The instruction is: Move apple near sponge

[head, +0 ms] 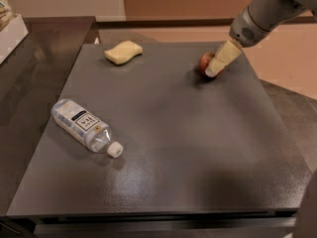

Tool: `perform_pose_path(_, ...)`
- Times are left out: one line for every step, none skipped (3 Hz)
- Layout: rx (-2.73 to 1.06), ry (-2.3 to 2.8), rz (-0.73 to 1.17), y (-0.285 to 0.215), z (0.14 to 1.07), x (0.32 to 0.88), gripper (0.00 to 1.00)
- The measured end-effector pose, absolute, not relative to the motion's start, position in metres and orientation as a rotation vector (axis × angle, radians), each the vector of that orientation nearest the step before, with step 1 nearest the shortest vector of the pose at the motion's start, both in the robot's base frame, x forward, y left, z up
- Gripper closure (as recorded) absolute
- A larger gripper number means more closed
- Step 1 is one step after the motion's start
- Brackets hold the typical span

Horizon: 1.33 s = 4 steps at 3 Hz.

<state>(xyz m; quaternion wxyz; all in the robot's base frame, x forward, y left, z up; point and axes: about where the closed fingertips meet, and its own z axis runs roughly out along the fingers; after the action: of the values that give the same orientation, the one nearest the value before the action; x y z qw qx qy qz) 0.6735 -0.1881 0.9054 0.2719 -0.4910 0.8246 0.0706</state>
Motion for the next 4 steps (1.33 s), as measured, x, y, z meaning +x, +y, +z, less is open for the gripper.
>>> perform_pose_path(-1.333,2.233,0.224,-0.175,0.895,0.688,0.0)
perform_pose_path(-1.352,2.263,0.248,-0.167,0.882,0.694,0.16)
perform_pose_path(-1.372,2.295,0.26,-0.164,0.87,0.693,0.4)
perform_pose_path(-1.383,2.31,0.265,-0.163,0.865,0.691,0.62)
